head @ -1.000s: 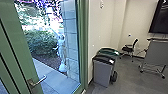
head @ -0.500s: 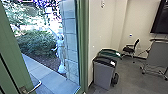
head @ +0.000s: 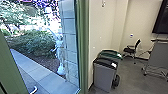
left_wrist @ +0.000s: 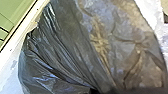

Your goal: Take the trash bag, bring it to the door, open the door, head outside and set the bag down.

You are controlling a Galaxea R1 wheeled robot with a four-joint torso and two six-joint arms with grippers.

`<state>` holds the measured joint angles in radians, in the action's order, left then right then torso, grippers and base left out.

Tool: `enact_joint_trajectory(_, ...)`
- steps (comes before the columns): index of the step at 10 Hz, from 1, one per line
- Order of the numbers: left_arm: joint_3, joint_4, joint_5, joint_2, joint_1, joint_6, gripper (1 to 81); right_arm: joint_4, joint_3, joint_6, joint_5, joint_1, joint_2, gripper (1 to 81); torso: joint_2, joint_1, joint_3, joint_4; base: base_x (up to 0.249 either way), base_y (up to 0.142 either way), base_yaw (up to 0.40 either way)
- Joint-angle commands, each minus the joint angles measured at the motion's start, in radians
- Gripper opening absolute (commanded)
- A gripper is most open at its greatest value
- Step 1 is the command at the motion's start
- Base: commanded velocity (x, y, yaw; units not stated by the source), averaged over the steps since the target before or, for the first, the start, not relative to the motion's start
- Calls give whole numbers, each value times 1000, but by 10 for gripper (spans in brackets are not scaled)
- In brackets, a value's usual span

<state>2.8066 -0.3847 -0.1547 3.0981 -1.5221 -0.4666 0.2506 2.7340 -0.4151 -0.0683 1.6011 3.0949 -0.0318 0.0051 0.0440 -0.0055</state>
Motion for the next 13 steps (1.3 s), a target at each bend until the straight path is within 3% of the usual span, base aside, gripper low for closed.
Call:
enact_joint_trajectory(1, -2, 13, 53, 7, 43, -1, 10, 18, -7, 7, 47, -39, 18, 811, 0, 0, 0, 0, 129, 0, 0)
enact_joint_trajectory(7, -4, 17, 53, 8, 41, -1, 10, 18, -7, 7, 47, -37, 18, 811, 0, 0, 0, 0, 94, 0, 0)
enact_joint_trajectory(13, -4, 17, 61, 8, 41, -3, 10, 18, -7, 7, 47, -40, 18, 811, 0, 0, 0, 0, 0, 0, 0)
